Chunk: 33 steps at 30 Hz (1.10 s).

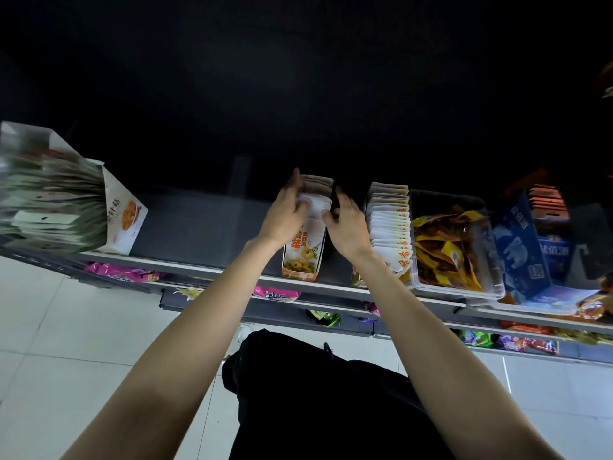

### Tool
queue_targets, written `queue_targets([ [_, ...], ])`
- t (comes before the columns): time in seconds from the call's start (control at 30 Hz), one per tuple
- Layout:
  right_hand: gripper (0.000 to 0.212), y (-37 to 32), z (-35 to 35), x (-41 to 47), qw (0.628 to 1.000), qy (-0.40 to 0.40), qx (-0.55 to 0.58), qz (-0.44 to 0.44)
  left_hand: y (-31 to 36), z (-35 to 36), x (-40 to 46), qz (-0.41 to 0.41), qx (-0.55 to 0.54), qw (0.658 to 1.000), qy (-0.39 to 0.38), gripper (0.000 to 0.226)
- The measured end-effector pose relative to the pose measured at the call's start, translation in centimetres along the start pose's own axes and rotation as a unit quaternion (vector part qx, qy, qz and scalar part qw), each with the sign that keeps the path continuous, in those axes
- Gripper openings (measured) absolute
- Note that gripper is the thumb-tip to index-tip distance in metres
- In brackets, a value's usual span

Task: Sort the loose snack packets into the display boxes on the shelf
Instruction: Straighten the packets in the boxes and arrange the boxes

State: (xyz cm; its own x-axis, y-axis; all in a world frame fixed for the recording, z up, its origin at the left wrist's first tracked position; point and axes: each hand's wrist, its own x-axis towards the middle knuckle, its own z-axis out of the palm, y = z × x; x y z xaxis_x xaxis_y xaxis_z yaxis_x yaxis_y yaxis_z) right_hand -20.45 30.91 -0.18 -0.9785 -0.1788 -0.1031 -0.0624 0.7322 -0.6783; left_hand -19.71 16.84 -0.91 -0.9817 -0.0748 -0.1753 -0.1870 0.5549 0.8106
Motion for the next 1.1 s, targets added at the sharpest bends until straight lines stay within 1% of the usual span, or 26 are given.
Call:
queue_targets([
  [0.07, 0.052, 0.0, 0.2, -0.2, 1.0, 0.015, 0.011, 0.015, -0.3, 0.0, -1.2, -0.03, -0.057, 0.997, 0.049, 0.058],
  [0.13, 0.042, -0.3, 0.2, -0.3, 0.997, 0.041, 0.046, 0.04, -0.4, 0.0, -2.3, -0.047, -0.087, 0.991, 0.09, 0.049],
  [0.17, 0.037, -0.6, 0.2, -0.3, 0.995, 0.051, 0.068, 0.053, -0.4, 0.0, -2.7, -0.052, -0.094, 0.989, 0.097, 0.045],
  [0.2, 0.032, -0.9, 0.1, -0.2, 0.993, 0.059, 0.086, 0.062, -0.4, 0.0, -3.0, -0.053, -0.106, 0.988, 0.094, 0.042],
  [0.27, 0.026, -1.3, 0.1, 0.1, 0.988, 0.08, 0.112, 0.063, -0.3, 0.0, -3.2, -0.054, -0.158, 0.983, 0.071, 0.045],
  [0.37, 0.035, -1.7, 0.1, 0.0, 0.986, 0.094, 0.128, 0.05, 0.2, -0.1, -3.2, -0.056, -0.209, 0.975, 0.053, 0.059],
  [0.4, 0.04, -1.6, 0.2, -0.1, 0.988, 0.079, 0.123, 0.048, 0.3, -0.1, -3.0, -0.059, -0.207, 0.976, 0.041, 0.064],
  [0.47, 0.056, -1.2, 0.7, -0.3, 0.992, 0.02, 0.112, 0.048, 0.8, -0.1, -2.6, -0.06, -0.194, 0.979, 0.008, 0.071],
  [0.53, 0.073, -1.0, 1.2, -0.5, 0.994, -0.03, 0.101, 0.037, 1.1, -0.1, -2.2, -0.067, -0.189, 0.98, -0.01, 0.073],
  [0.57, 0.077, -0.9, 1.4, -0.5, 0.994, -0.037, 0.097, 0.033, 1.2, -0.2, -2.1, -0.071, -0.188, 0.98, -0.014, 0.073],
  [0.7, 0.074, -1.1, 0.7, -0.6, 0.993, -0.046, 0.095, 0.047, 1.1, -0.2, -2.1, -0.062, -0.156, 0.986, -0.019, 0.073],
  [0.77, 0.075, -1.1, 0.4, -0.5, 0.993, -0.056, 0.09, 0.048, 1.1, -0.2, -2.2, -0.054, -0.133, 0.99, -0.003, 0.074],
  [0.87, 0.076, -1.0, 0.5, -1.0, 0.995, -0.032, 0.084, 0.043, 0.6, -0.3, -2.8, -0.061, -0.073, 0.995, 0.037, 0.075],
  [0.93, 0.072, -0.7, 0.7, -1.5, 0.996, -0.016, 0.068, 0.048, 0.0, -0.4, -3.4, -0.074, -0.054, 0.995, 0.044, 0.073],
  [1.03, 0.068, -0.4, 1.0, -2.1, 0.997, -0.036, 0.048, 0.049, -0.5, -0.4, -3.9, -0.075, -0.039, 0.996, 0.013, 0.069],
  [1.1, 0.07, -0.6, 1.2, -2.3, 0.995, -0.053, 0.063, 0.047, -0.1, 0.0, -4.1, -0.055, -0.059, 0.997, -0.008, 0.069],
])
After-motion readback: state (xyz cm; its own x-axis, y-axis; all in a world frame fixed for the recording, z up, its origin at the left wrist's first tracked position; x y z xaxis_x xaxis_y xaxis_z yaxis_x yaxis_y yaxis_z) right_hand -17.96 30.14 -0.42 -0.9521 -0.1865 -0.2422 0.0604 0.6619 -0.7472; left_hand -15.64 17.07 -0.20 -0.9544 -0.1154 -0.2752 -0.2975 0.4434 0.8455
